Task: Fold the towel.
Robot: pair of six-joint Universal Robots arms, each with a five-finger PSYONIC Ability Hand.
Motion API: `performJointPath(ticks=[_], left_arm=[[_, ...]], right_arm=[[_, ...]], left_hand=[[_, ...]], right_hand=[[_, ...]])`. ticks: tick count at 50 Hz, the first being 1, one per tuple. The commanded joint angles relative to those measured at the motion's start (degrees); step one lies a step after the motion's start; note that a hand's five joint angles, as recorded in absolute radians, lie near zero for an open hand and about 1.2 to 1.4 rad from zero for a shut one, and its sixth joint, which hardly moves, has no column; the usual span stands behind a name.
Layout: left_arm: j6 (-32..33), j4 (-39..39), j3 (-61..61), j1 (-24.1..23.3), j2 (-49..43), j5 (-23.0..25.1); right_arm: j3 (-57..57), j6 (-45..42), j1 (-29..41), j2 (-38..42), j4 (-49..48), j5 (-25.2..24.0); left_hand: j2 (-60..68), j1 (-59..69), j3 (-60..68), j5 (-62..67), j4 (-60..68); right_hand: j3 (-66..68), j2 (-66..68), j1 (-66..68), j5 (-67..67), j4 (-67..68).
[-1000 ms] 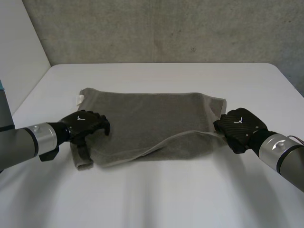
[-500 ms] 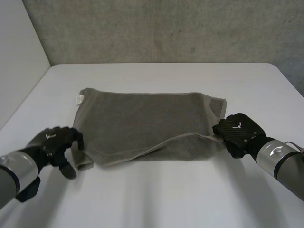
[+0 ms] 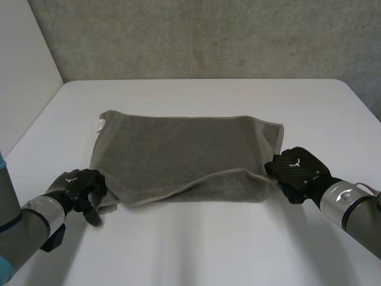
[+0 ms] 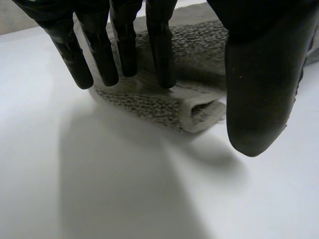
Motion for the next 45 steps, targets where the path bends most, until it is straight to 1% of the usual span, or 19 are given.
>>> performJointPath(ticks=[1, 14, 19, 21, 37, 39, 40, 41, 42, 44, 45], left_arm=[[-0.5, 0.3, 3.5, -1.0, -3.7, -2.8], [-0.5, 1.7, 6.9, -1.2, -6.9, -3.4], [-0.5, 2.3, 7.8, -1.5, -7.1, -3.4], [-0.5, 2.4, 8.2, -1.8, -7.1, -3.4], [-1.8, 3.2, 8.9, -1.8, -8.4, -3.3], [-1.8, 3.4, 9.0, -1.8, -9.1, -3.3], [-1.8, 3.4, 9.0, -1.8, -9.1, -3.3], [-1.8, 3.4, 9.4, -1.9, -9.3, -3.4], [-1.8, 3.4, 9.4, -1.9, -9.3, -3.4], [-1.8, 3.3, 10.0, -1.8, -9.4, -3.5], [-1.8, 3.3, 10.0, -1.8, -9.4, -3.5]], right_arm=[[0.3, -0.1, 0.0, 0.0, 0.0, 0.0], [1.6, -0.2, 0.1, 0.2, -1.1, 0.0], [2.0, -0.3, 0.1, 0.2, -1.6, 0.1], [2.0, -0.3, 0.1, 0.2, -1.6, 0.1], [2.0, -0.3, 0.1, 1.2, -1.6, 0.5], [2.0, -0.3, 0.1, 1.2, -1.6, 0.5], [2.0, -0.3, 0.1, 1.2, -1.7, 0.6], [2.0, -0.3, 0.1, 1.2, -1.7, 0.6], [2.0, -0.3, 0.1, 1.2, -1.7, 0.6], [2.0, -0.3, 0.1, 1.1, -1.6, 0.6], [1.9, -0.2, 0.1, 1.1, -1.6, 0.6]], left_hand=[[-0.2, -0.7, -0.2, -0.6, 0.0], [1.8, 1.3, 1.8, 1.4, 2.0], [7.2, 6.7, 7.2, 6.8, 7.4], [11.9, 11.4, 11.9, 11.5, 12.1], [20.4, 19.8, 20.3, 19.9, 20.5], [29.2, 28.7, 29.2, 28.8, 29.4], [29.3, 28.8, 29.3, 28.8, 29.4], [34.4, 33.9, 34.4, 34.0, 34.6], [34.5, 34.0, 34.5, 34.1, 34.7], [43.0, 42.5, 43.0, 42.6, 43.2], [43.1, 42.6, 43.1, 42.6, 43.2]], right_hand=[[3.1, 5.2, 4.0, 3.7, 3.4], [3.1, 5.2, 4.0, 3.7, 3.4], [3.1, 5.2, 4.0, 3.7, 3.4], [3.1, 5.2, 4.0, 3.7, 3.4], [3.1, 5.2, 4.0, 3.7, 3.4], [3.1, 5.2, 4.0, 3.7, 3.4], [3.1, 5.2, 4.0, 3.7, 3.4], [3.1, 5.2, 4.0, 3.7, 3.4], [3.1, 5.2, 4.0, 3.7, 3.4], [3.1, 5.2, 4.0, 3.7, 3.4], [3.1, 5.2, 4.0, 3.7, 3.4]])
